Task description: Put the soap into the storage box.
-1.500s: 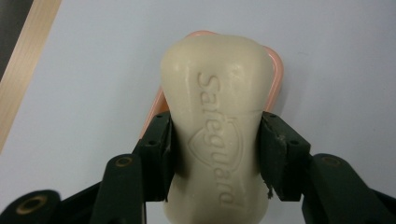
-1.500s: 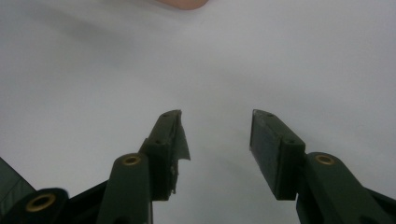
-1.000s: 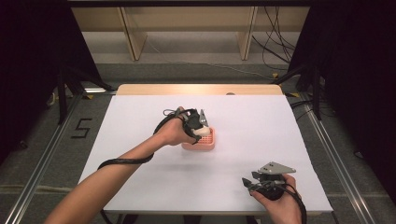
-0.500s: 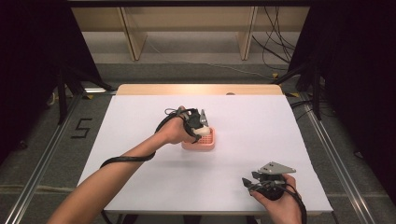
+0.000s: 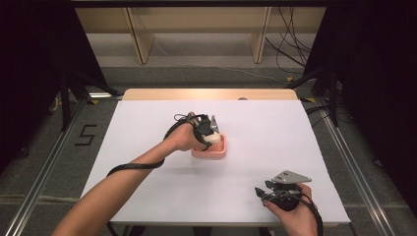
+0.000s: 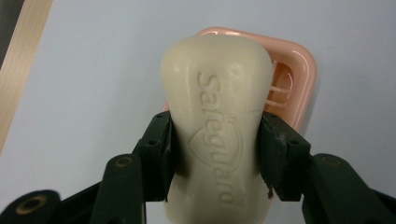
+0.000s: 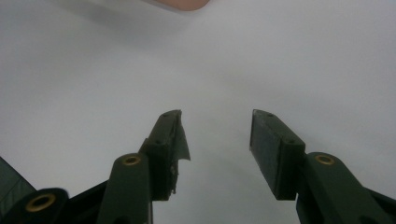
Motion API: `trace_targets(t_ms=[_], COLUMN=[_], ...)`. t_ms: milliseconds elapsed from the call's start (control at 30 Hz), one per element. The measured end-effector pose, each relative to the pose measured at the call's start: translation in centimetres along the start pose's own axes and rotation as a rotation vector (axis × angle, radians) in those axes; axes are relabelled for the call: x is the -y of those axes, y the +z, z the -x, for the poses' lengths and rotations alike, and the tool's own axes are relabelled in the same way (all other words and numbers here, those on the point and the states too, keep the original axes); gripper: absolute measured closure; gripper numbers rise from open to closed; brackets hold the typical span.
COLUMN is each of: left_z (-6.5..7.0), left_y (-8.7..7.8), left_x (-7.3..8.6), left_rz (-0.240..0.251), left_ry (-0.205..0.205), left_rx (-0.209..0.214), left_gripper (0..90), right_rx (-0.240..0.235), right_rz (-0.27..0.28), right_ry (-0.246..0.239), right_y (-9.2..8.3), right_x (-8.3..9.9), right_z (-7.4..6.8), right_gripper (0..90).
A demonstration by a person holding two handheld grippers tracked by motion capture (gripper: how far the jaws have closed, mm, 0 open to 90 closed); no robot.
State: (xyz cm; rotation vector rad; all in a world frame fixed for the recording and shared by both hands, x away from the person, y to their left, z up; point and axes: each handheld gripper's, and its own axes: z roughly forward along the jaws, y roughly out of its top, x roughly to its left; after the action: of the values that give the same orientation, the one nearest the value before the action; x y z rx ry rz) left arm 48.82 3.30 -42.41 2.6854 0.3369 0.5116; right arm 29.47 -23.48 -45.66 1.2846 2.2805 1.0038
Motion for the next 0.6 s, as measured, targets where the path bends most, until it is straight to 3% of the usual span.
trace_targets(t_ms=[233,333,433,600], left_z=[-0.05,-0.02,0.08,0.0], left_y=[0.38,0.52,0.64,0.89], left_x=[-0.03,0.0,0.04,0.04], left_rz=[-0.008,-0.01,-0.014,-0.014], left_ry=[-0.005,-0.005,-0.016,-0.02], left_rx=[0.003,0.003,0.005,0.006], left_gripper=[49.5,49.5,49.5,49.5], right_rx=[0.002,-0.002,-0.023,-0.023], right_rz=[0.007,-0.002,0.002,0.0], right_ry=[-0.015,0.003,-0.037,-0.037], right_y=[0.05,-0.02,0.2,0.16], right_x=[0.04,0.0,0.0,-0.01], right_z=[0.09,-0.02,0.26,0.25], right_gripper=[53.8,53.9,53.9,53.9])
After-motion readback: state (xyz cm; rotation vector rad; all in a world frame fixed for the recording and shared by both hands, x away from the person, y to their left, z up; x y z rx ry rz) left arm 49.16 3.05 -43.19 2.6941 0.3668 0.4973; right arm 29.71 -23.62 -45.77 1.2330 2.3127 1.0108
